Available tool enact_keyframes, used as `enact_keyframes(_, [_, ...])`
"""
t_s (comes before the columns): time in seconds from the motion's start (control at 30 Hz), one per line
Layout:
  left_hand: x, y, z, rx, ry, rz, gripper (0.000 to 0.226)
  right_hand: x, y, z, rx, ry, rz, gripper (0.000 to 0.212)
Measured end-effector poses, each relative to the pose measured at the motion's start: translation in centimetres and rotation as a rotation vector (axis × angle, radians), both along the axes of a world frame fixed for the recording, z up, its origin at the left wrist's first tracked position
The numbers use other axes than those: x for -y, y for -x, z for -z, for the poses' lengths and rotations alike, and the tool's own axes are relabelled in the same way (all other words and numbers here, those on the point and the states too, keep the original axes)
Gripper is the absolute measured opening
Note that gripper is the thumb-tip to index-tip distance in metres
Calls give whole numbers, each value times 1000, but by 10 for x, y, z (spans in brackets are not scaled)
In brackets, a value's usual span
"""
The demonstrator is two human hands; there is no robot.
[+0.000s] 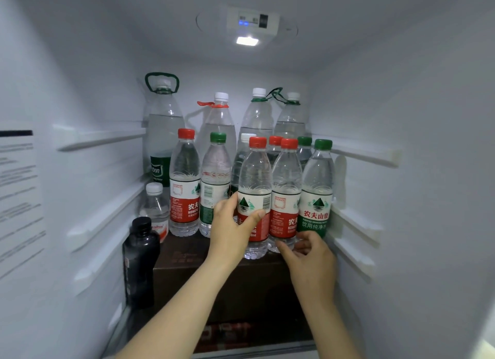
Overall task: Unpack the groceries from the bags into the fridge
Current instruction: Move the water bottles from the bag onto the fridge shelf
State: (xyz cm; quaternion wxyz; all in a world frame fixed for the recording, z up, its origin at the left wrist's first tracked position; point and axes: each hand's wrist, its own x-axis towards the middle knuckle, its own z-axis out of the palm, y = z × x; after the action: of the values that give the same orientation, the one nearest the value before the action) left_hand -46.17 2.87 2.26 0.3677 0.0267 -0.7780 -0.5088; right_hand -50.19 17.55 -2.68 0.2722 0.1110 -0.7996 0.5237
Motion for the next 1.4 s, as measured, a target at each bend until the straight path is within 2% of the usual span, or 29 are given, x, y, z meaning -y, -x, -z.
enact_keyframes(0.23, [-4,1,-2,-9,28,-36,50,-4,-3,-3,33,35,-69,37])
enact_keyframes(0.43, [-3,2,-3,18,35,-48,58,-8,-17,-6,55,58,-94,33])
enact_keyframes(0.63, [3,-22,10,126,40,-53,76,-20,-47,-14,46,-99,-32,35])
enact_keyframes(0.77, [1,-59,12,70,143,20,65,-32,-76,-19,37,-236,56,39])
enact_keyframes(0.87, [-2,-86,17,101,267,113,53,-41,-99,-18,76,-341,139,42])
enact_keyframes(1.03, [-17,-121,50,196,329,296,51,-53,-143,14,157,-432,211,40])
enact_keyframes(1.2, [-28,-139,100,246,394,375,50,-69,-193,62,284,-512,273,41])
enact_keyframes(1.4, [-52,-158,155,378,441,510,51,-87,-245,116,483,-467,315,41])
